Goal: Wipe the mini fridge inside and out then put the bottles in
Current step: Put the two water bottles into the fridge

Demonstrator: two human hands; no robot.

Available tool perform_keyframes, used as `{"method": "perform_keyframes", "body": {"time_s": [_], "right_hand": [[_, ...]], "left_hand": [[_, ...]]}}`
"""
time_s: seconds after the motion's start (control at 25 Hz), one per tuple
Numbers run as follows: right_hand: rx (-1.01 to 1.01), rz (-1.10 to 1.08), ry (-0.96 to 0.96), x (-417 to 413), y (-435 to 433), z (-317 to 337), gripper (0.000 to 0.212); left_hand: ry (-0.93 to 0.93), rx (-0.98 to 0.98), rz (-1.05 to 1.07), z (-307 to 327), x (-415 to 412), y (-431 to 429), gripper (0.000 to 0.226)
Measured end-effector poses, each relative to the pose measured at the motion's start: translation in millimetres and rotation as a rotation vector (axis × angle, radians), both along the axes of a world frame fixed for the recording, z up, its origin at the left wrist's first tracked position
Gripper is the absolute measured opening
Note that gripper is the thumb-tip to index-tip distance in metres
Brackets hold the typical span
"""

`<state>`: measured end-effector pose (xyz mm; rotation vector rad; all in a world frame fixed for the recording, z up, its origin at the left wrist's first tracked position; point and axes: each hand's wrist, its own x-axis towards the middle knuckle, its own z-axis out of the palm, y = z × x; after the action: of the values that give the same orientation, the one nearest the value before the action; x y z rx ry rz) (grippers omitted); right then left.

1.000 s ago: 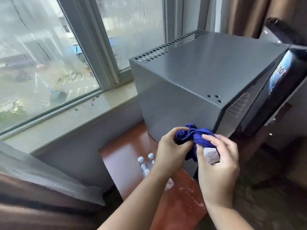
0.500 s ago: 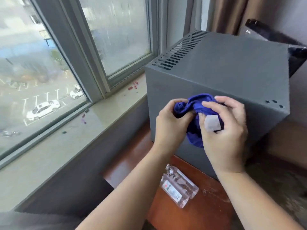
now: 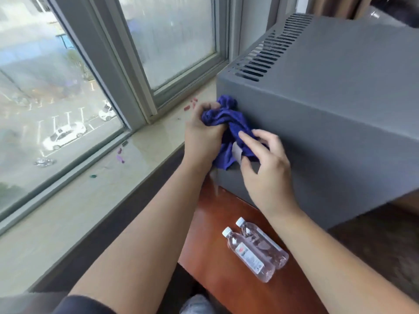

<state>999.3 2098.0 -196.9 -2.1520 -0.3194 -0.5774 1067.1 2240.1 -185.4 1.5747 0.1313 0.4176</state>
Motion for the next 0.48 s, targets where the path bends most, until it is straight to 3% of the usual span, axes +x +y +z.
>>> {"method": "perform_keyframes", "body": {"time_s": [0.2, 0.32, 0.48], "right_hand": [[-0.084, -0.069, 0.345, 11.0, 34.0, -61.1, 0.049], [-0.125, -0.100, 0.547, 17.2, 48.3, -90.4, 0.049], [-0.174, -0.142, 0.769, 24.3, 61.8, -118.2, 0.053]], "left_hand": [[0.296, -0.053, -0.066, -97.2, 15.3, 29.0, 0.028], [0.419, -0.054, -0.209, -135.3, 27.9, 43.1, 0.032], [0.560, 0.055, -0.315, -173.9, 32.9, 50.2, 0.034]]}}
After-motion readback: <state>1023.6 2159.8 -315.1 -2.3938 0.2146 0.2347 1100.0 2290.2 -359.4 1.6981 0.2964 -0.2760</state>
